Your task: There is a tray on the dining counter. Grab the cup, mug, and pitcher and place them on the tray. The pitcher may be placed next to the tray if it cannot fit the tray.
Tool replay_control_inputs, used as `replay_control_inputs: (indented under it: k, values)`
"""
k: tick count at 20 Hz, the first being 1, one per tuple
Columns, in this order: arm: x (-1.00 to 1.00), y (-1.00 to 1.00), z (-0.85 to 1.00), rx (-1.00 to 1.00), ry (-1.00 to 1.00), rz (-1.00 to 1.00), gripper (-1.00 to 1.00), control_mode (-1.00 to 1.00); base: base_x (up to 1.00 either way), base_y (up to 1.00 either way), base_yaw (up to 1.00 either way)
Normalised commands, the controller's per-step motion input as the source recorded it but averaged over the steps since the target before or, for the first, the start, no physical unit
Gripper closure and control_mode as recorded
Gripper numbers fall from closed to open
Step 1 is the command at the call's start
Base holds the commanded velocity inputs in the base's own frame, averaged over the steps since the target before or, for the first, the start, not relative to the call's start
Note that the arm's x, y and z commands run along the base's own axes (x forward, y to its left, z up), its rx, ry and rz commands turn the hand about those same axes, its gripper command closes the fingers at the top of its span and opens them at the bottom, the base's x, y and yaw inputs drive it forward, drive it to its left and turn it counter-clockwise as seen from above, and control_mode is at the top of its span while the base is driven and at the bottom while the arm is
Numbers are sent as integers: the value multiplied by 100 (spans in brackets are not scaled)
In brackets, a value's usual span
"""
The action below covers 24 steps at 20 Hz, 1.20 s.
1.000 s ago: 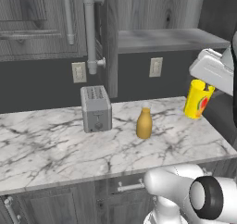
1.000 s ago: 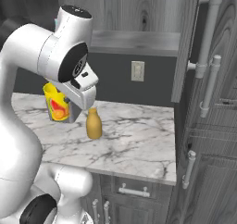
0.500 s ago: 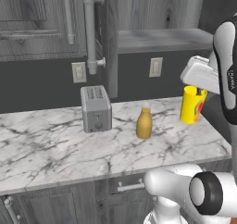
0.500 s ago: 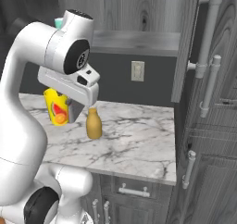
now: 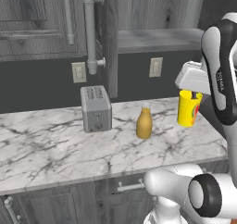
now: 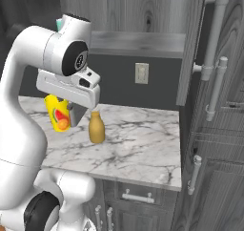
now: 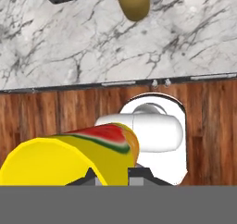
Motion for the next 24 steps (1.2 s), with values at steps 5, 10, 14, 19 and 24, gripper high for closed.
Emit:
replay_control_inputs:
  k: [5,10,14,19,24]
  values:
    - [26,0,-5,0,0,3,100,-100,0,0,0]
    - [32,0,-7,0,0,1,100,-100,0,0,0]
    - [10,0,-3,0,0,1,100,-100,0,0,0]
    - [0,0,0,0,0,0,100,100,0,0,0]
    - [0,0,0,0,0,0,100,100,-35,0,5]
